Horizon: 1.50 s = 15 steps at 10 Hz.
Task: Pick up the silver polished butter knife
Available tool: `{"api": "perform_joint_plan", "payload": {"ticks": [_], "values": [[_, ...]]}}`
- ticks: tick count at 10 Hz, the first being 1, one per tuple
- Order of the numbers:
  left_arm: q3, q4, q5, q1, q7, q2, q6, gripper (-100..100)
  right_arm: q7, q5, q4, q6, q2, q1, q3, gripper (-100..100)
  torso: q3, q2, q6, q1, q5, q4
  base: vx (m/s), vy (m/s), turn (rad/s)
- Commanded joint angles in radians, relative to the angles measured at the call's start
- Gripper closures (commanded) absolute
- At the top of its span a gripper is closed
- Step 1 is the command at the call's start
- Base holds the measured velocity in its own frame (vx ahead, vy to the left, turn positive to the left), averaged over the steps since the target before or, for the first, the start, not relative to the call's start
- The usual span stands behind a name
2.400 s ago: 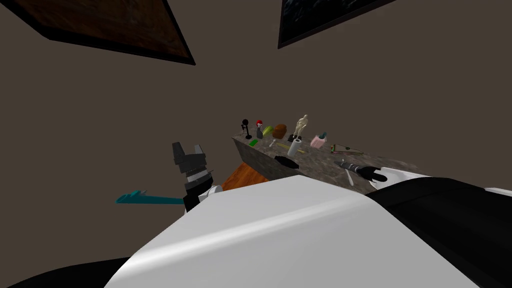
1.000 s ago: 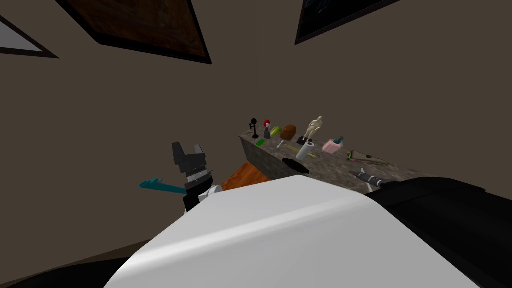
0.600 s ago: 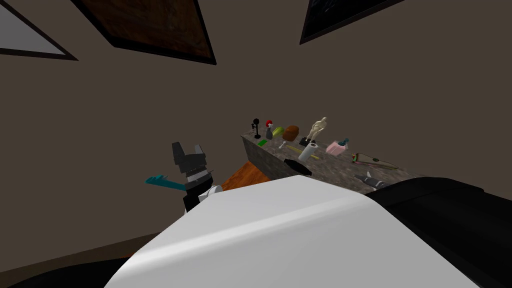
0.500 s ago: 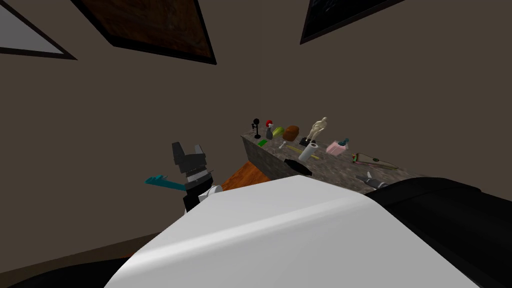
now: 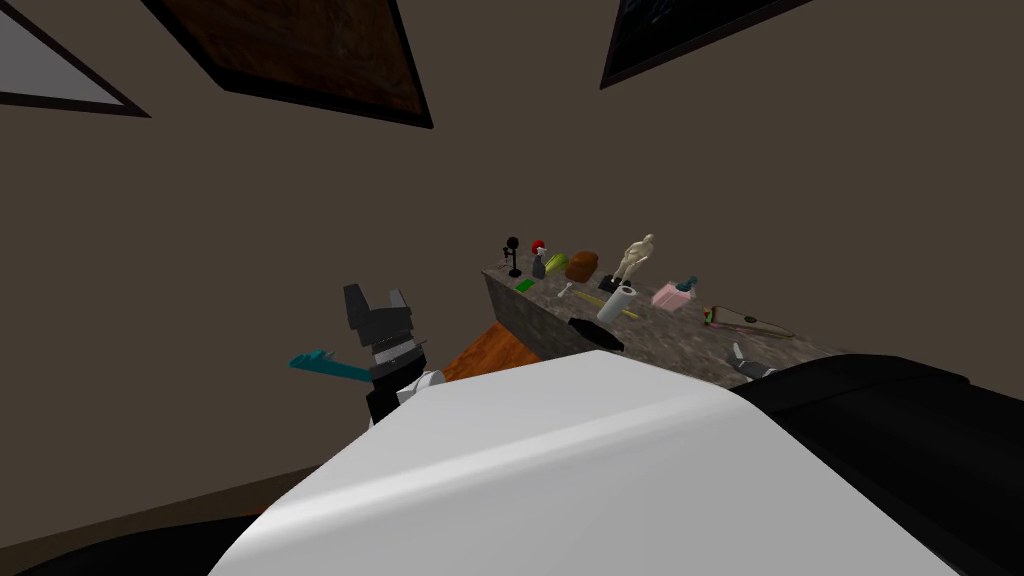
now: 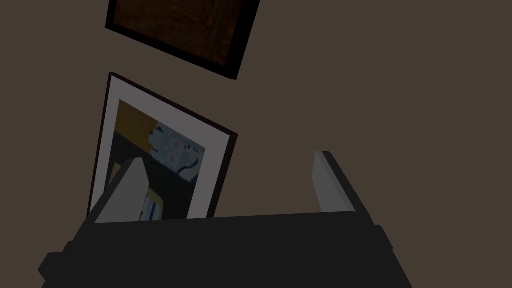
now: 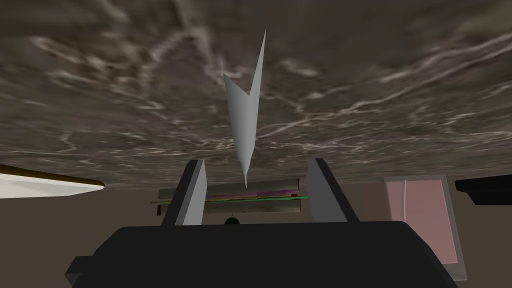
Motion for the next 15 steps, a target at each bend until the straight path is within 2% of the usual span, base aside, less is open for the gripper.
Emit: {"api": "perform_joint_plan", "payload": {"ticks": [1, 4, 5, 6, 7, 8, 9, 10, 11, 12, 13, 15], "values": [[0.000, 0.000, 0.000, 0.000, 0.000, 0.000, 0.000, 0, 0.000, 0.000, 0.000, 0.000, 0.000, 0.000, 0.000, 100, 0.000, 0.000, 0.000, 0.000, 0.000, 0.000, -0.001, -0.002, -0.013], [0.000, 0.000, 0.000, 0.000, 0.000, 0.000, 0.000, 0, 0.002, 0.001, 0.001, 0.001, -0.001, 0.001, 0.001, 100, 0.001, 0.000, 0.000, -0.001, -0.001, 0.001, 0.000, 0.000, 0.004], [0.000, 0.000, 0.000, 0.000, 0.000, 0.000, 0.000, 0, 0.002, 0.001, 0.001, 0.001, -0.001, 0.001, 0.001, 0, 0.001, 0.001, 0.000, -0.001, -0.001, 0.001, 0.000, 0.000, 0.000], [0.000, 0.000, 0.000, 0.000, 0.000, 0.000, 0.000, 0, 0.010, -0.031, -0.049, 0.051, -0.032, -0.002, 0.024, 100, 0.001, 0.001, 0.000, -0.001, -0.001, 0.001, -0.017, -0.026, -0.185], [0.000, 0.000, 0.000, 0.000, 0.000, 0.000, 0.000, 0, 0.010, -0.031, -0.099, 0.072, -0.032, 0.019, 0.024, 100, 0.001, 0.002, 0.002, -0.002, 0.000, 0.001, -0.021, -0.031, -0.127], [0.000, 0.000, 0.000, 0.000, 0.000, 0.000, 0.000, 0, 0.010, -0.031, -0.099, 0.072, -0.032, -0.002, 0.024, 100, 0.002, 0.002, 0.001, -0.003, -0.001, 0.001, -0.012, -0.018, -0.012], [0.000, 0.000, 0.000, 0.000, 0.000, 0.000, 0.000, 0, 0.021, -0.062, -0.161, 0.131, -0.063, -0.007, 0.049, 100, 0.001, 0.001, -0.001, -0.002, -0.001, 0.001, -0.011, -0.038, -0.165], [0.000, 0.000, 0.000, 0.000, 0.000, 0.000, 0.000, 0, 0.021, -0.062, -0.199, 0.143, -0.063, -0.007, 0.049, 100, 0.001, 0.001, 0.001, -0.002, 0.000, 0.001, -0.013, -0.036, -0.117], [0.000, 0.000, 0.000, 0.000, 0.000, 0.000, 0.000, 0, 0.021, -0.062, -0.199, 0.143, -0.063, 0.003, 0.049, 100, 0.001, 0.001, -0.001, -0.002, -0.001, 0.001, -0.010, -0.013, 0.012], [0.000, 0.000, 0.000, 0.000, 0.000, 0.000, 0.000, 0, 0.021, -0.062, -0.199, 0.143, -0.063, -0.007, 0.049, 100, 0.001, 0.001, -0.001, -0.001, -0.001, 0.000, -0.005, 0.001, 0.014], [0.000, 0.000, 0.000, 0.000, 0.000, 0.000, 0.000, 0, 0.032, -0.092, -0.256, 0.199, -0.094, -0.012, 0.074, 100, 0.000, 0.000, -0.001, 0.000, -0.001, 0.000, -0.016, -0.021, -0.204], [0.000, 0.000, 0.000, 0.000, 0.000, 0.000, 0.000, 0, 0.032, -0.092, -0.299, 0.214, -0.094, -0.012, 0.074, 100, 0.001, 0.002, 0.000, -0.001, 0.000, 0.000, -0.014, -0.024, -0.063]]}}
